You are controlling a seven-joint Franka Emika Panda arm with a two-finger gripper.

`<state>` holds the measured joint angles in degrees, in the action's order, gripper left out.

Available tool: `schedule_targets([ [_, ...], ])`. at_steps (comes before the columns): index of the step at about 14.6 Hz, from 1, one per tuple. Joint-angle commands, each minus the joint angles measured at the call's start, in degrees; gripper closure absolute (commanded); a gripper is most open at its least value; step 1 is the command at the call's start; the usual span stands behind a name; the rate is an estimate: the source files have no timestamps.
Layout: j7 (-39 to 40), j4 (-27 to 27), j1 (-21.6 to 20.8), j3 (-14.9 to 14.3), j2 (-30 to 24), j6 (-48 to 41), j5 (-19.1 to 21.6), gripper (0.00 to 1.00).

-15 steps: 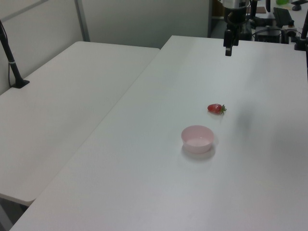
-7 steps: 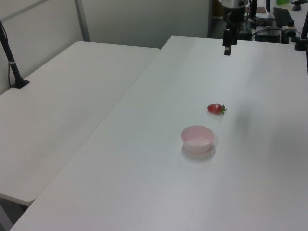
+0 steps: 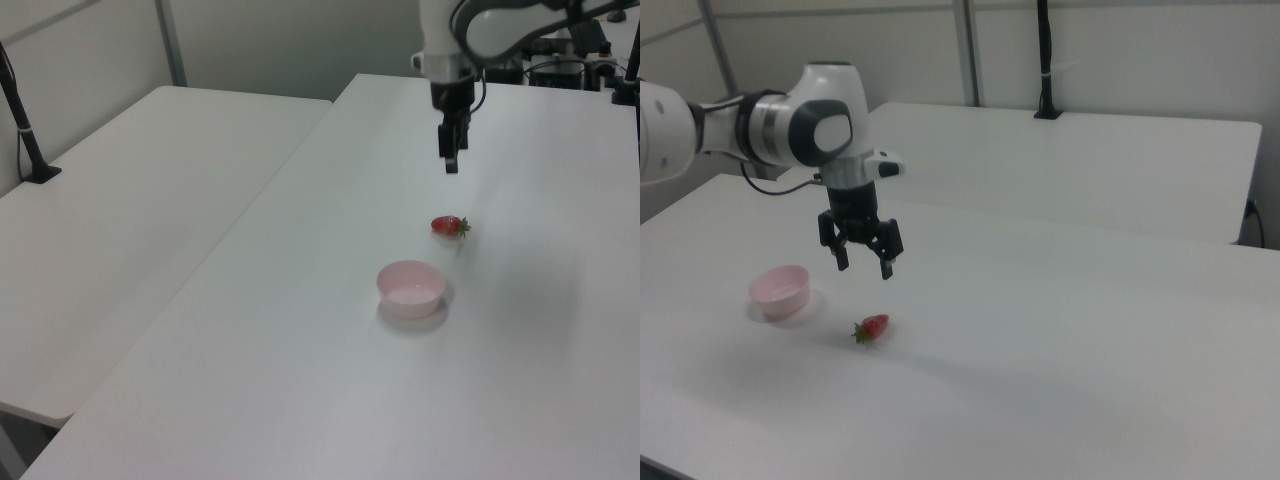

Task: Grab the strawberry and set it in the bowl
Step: 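Lower the open gripper down over the red strawberry, then close the gripper on the red strawberry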

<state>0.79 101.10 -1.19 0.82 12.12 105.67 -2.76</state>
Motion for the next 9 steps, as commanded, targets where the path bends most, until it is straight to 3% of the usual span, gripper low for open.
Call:
schedule_targets([
  [1, -0.3, -0.5, -1.6, -0.3, 6.0, 4.3, -0.1, 0.04],
  [9, -1.4, 3.6, -4.0, -0.6, 11.3, 10.7, -3.7, 0.24],
])
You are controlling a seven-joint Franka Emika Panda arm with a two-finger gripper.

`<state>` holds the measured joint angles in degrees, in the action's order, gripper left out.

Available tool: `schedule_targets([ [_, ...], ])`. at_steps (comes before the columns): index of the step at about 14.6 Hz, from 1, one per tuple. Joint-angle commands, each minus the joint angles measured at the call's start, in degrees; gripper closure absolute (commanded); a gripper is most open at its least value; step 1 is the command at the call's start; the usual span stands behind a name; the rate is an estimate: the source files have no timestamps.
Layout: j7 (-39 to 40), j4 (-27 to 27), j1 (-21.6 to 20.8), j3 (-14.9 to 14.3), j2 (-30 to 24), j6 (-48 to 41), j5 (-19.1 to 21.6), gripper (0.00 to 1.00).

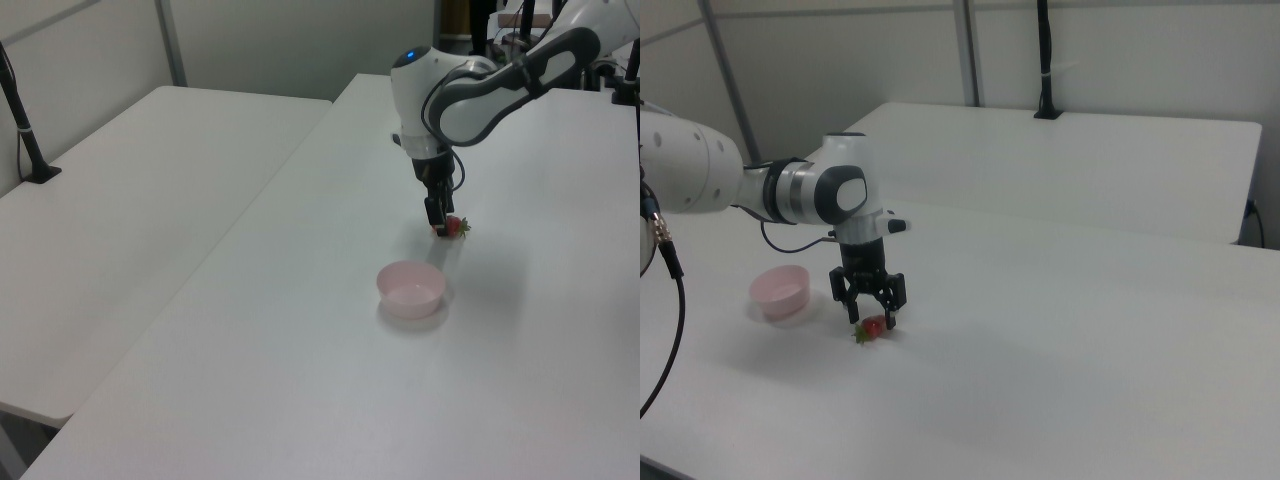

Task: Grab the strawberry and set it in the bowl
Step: 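Close the gripper on the red strawberry, then lift the strawberry and carry it over the pink bowl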

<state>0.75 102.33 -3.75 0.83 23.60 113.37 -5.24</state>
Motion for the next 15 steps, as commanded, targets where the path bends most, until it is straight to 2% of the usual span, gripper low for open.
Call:
schedule_targets([
  [1, -1.5, 2.3, -1.3, -0.6, -0.1, 3.0, -1.3, 0.29],
  [3, -1.1, 2.3, -1.1, -0.6, -0.1, 3.0, -1.4, 0.54],
  [4, -1.0, 2.3, -1.0, -0.6, -0.2, 2.9, -1.4, 0.58],
  [11, -1.7, -1.1, -1.7, -0.6, -2.9, 1.3, -0.2, 0.57],
  [15, -3.5, -1.5, -7.0, -0.9, -5.1, 0.6, 2.7, 0.57],
])
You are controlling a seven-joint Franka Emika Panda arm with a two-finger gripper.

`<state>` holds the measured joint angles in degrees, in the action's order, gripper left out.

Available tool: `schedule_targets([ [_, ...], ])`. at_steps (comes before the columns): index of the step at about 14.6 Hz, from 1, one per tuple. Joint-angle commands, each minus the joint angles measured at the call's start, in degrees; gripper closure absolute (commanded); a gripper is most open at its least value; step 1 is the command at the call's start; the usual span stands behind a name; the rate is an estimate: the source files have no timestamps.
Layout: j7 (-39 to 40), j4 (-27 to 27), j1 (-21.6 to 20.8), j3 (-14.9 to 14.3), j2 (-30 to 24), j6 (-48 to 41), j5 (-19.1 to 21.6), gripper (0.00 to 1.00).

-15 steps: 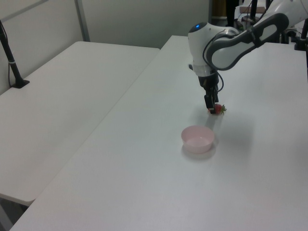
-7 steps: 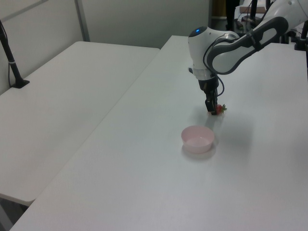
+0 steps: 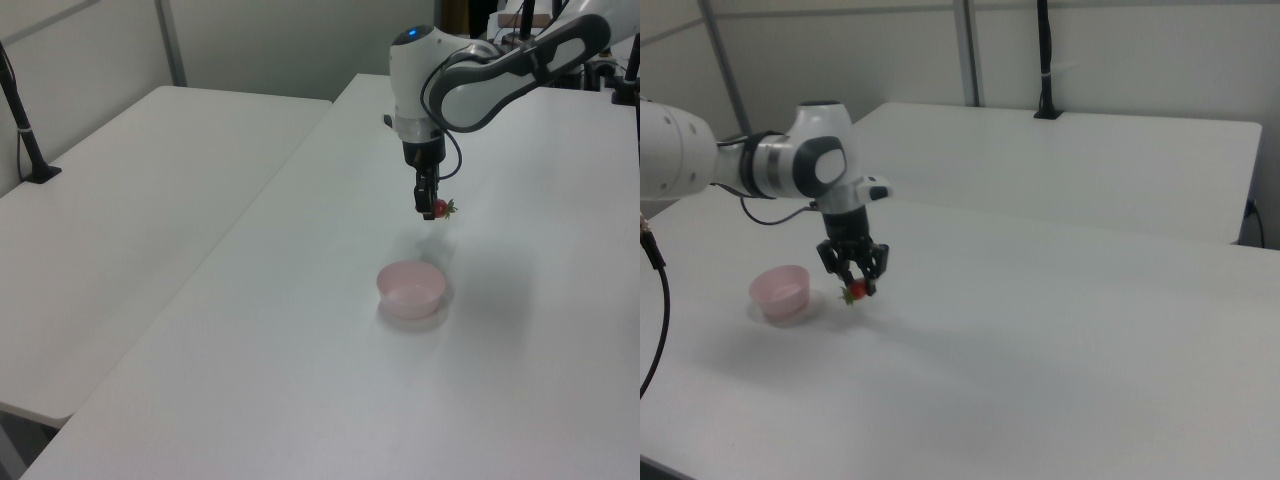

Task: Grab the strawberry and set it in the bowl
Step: 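Lift the strawberry and carry it over the pink bowl, then open the gripper to drop the strawberry into the bowl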

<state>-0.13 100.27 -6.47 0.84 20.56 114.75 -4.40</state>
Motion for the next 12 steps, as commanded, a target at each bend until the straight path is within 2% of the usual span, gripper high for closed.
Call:
schedule_targets([
  [1, -4.2, 0.4, -6.4, -0.9, -2.1, -0.7, 2.4, 0.57],
  [5, -12.5, -1.4, -12.9, -0.7, -1.4, 0.0, 2.6, 0.53],
  [8, -14.4, -1.9, -14.3, -0.5, -0.8, 0.0, 2.6, 0.48],
  [9, -14.5, -1.9, -14.7, -0.4, -0.5, 0.1, 2.6, 0.32],
  [10, -15.6, -1.9, -15.2, -0.4, -0.3, 0.5, 2.6, 0.08],
  [11, -17.0, -1.9, -15.5, -0.2, -0.1, 1.3, 1.8, 0.00],
  [12, -17.1, -1.9, -15.5, -0.1, 0.0, 1.4, 1.8, 0.00],
])
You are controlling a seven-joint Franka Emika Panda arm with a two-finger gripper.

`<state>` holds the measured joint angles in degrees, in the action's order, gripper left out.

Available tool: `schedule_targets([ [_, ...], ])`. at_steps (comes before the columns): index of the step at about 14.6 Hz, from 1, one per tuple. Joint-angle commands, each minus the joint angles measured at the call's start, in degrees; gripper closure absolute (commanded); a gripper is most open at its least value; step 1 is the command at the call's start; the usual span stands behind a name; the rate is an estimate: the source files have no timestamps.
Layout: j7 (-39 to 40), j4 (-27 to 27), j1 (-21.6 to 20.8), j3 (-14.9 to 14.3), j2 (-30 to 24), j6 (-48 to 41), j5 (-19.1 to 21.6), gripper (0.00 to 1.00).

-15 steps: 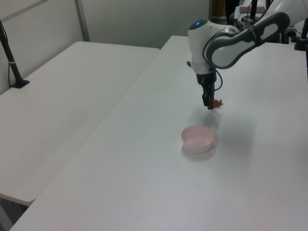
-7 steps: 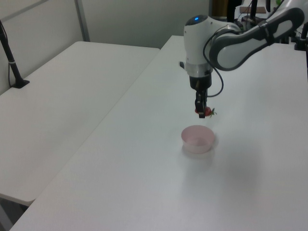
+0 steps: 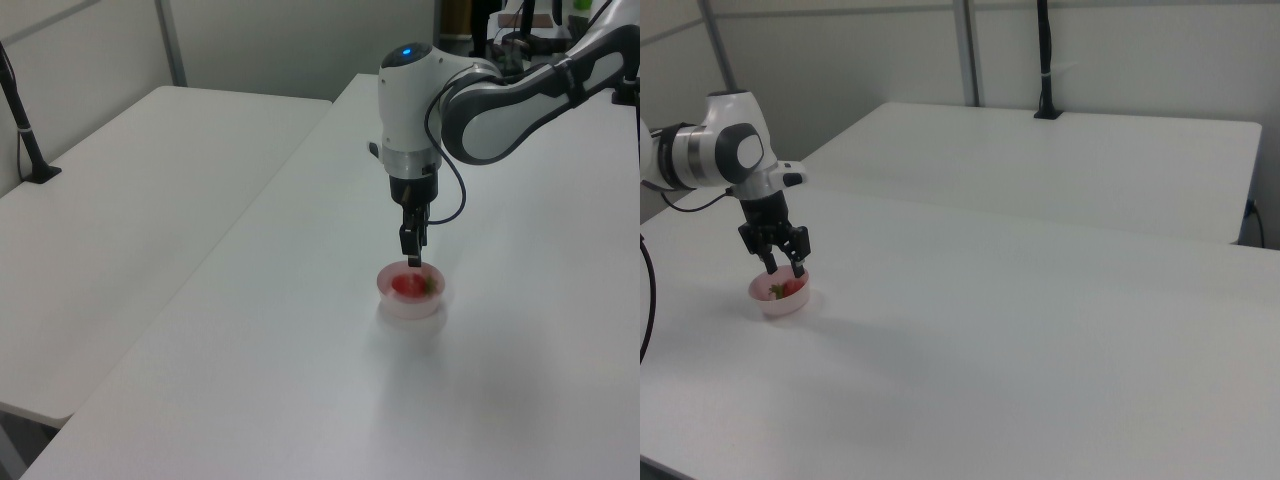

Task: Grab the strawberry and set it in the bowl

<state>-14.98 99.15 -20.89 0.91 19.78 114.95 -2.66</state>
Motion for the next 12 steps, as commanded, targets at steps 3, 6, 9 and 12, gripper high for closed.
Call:
schedule_targets([
  [3, -2.2, -0.8, 0.4, 0.0, -1.3, 0.0, -0.1, 0.00],
  [6, -1.7, -0.7, 7.0, 0.0, -7.3, -4.8, -0.9, 0.00],
  [9, 5.4, -0.7, 16.2, 0.1, -14.7, -11.7, -2.4, 0.00],
  [12, 7.5, -0.7, 20.7, -0.1, -16.1, -13.4, -2.5, 0.00],
])
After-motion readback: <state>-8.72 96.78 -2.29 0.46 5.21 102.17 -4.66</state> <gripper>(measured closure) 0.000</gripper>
